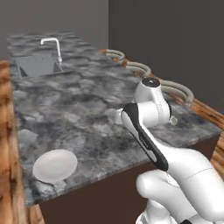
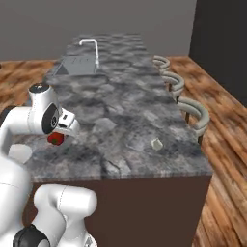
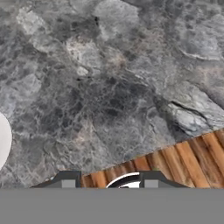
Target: Pick the bell pepper from the counter and place it in the microwave.
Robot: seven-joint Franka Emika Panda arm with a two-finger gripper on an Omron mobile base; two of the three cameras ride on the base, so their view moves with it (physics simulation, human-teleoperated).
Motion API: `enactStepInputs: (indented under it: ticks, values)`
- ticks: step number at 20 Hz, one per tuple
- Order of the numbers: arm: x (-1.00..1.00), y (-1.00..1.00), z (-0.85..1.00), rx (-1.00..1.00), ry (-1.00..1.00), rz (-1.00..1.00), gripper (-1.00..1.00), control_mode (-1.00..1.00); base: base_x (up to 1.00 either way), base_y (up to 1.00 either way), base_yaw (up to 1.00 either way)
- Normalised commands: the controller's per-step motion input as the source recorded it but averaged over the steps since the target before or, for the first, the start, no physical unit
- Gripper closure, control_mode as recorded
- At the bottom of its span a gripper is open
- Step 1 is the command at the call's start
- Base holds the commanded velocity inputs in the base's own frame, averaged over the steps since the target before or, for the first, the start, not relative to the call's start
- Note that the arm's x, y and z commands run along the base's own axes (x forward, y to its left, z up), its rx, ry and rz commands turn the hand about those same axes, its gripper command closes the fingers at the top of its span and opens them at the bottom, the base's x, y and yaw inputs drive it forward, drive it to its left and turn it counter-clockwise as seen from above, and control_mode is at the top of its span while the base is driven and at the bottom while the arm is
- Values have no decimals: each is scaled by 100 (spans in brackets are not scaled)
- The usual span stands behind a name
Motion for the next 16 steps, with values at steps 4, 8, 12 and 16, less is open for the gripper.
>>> enactStepInputs:
  ticks: [4,8,12,16]
  values:
    - [0,0,0,0,0,0,100,100,0,34,-89]
    - [0,0,0,0,0,0,100,100,0,32,-92]
    - [0,0,0,0,0,0,100,100,0,31,-93]
    - [0,0,0,0,0,0,100,100,0,30,-94]
